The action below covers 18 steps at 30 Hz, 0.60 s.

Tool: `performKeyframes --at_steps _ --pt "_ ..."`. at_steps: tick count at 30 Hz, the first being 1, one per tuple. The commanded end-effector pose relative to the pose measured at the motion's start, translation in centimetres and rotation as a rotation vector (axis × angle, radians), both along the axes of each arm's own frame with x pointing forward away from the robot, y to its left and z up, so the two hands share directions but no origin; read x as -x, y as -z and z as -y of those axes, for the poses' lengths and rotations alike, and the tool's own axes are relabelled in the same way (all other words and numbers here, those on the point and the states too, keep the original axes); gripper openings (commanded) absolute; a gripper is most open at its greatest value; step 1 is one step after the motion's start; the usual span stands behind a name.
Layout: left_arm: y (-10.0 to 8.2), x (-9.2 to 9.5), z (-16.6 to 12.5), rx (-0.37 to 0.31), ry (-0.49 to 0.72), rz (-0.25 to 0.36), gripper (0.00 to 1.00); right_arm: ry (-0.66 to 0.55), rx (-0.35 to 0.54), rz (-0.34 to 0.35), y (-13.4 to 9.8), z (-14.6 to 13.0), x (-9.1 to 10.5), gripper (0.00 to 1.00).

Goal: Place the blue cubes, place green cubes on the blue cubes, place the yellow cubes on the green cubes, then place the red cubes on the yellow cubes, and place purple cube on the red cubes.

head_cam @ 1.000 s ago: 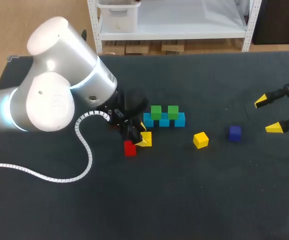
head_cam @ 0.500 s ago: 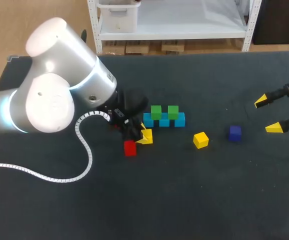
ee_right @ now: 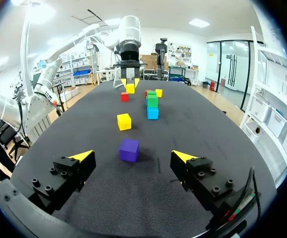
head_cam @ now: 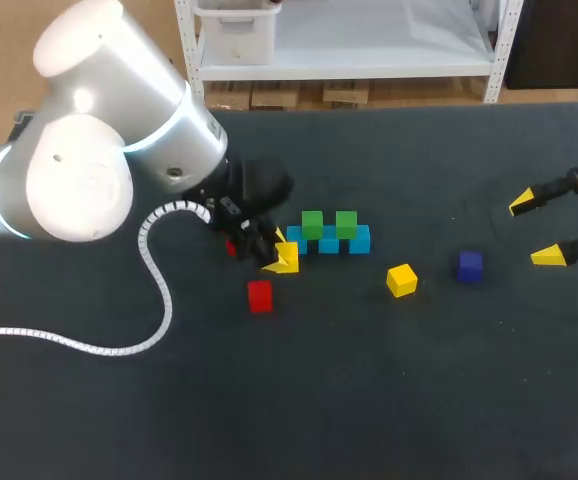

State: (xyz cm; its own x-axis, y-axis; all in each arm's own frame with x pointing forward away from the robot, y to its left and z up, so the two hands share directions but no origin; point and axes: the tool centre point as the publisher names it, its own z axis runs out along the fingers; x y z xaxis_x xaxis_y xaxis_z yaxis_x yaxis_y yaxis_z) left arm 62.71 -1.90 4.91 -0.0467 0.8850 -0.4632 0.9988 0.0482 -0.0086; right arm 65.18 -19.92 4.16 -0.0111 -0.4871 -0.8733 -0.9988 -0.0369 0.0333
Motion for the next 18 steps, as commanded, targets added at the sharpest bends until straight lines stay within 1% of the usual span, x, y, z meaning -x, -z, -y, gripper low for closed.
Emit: performKeyframes --at_steps 1,6,10,18 --pt "-1.9 -0.5 -0.1 -0.015 0.006 0.002 0.00 0.000 -0.001 0.001 0.0 0.0 0.0 1.00" --pt "-3.4 -2.1 0.4 -0.017 0.025 0.033 0.00 0.000 -0.001 0.001 0.0 0.0 0.0 1.00" --pt "-4.1 -3.2 0.9 -0.019 0.059 0.050 0.00 0.000 -0.001 0.001 0.0 0.0 0.0 1.00" --pt "-3.9 -5.2 2.4 -0.002 0.117 0.043 0.00 0.000 -0.001 0.001 0.0 0.0 0.0 1.00"
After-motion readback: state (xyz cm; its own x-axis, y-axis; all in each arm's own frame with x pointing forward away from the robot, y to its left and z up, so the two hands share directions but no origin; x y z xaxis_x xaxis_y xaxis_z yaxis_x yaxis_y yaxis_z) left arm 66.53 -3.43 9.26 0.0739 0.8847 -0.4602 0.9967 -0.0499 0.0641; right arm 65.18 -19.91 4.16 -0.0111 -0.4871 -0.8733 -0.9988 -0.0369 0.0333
